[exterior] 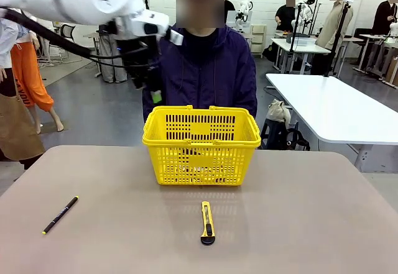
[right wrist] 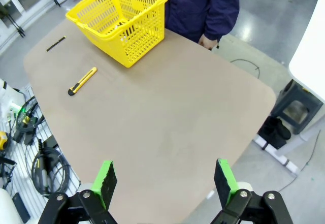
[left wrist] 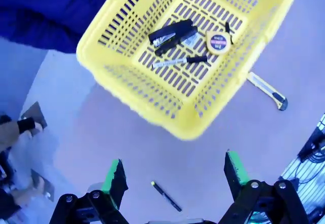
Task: Place the items the person wants into the basket.
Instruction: Pick up the item the person points to and place it in the Market Basket.
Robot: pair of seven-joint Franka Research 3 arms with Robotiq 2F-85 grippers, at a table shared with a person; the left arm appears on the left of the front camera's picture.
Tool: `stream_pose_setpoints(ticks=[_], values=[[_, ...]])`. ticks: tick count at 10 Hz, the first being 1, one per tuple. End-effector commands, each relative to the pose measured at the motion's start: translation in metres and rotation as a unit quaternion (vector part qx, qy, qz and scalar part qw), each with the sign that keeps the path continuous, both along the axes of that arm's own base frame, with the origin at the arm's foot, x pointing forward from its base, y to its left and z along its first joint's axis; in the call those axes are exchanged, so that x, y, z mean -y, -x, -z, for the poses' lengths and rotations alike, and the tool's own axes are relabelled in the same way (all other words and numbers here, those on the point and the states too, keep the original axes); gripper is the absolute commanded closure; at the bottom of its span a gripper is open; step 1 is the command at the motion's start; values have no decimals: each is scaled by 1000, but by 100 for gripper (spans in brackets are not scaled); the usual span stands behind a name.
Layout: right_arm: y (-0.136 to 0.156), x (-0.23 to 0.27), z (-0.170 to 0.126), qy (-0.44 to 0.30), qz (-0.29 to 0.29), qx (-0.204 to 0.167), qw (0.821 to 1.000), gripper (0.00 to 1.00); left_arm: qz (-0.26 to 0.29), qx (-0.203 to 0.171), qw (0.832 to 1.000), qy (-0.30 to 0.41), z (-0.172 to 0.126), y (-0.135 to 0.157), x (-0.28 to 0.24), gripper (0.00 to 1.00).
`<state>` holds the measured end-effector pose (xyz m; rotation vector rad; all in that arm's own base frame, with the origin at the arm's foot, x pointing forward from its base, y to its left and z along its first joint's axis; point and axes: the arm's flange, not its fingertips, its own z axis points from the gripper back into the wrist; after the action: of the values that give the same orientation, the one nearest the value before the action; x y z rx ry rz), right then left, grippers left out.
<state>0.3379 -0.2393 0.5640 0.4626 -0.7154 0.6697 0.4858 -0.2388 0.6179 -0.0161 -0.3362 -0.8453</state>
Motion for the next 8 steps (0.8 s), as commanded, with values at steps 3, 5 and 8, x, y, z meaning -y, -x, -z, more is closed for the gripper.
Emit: stream_pose_setpoints(ticks=[3, 5, 8], values=[[-1, 1, 1, -10, -4, 13, 1000, 0, -27, 33, 998, 39, 21, 53, -39, 0], [-1, 1, 1, -10, -4, 13, 1000, 0, -35, 25, 998, 51, 28, 50, -48, 0], [-1, 1, 1, -10, -4, 13, 1000, 0, -40, 22, 998, 31, 26, 49, -49, 0]])
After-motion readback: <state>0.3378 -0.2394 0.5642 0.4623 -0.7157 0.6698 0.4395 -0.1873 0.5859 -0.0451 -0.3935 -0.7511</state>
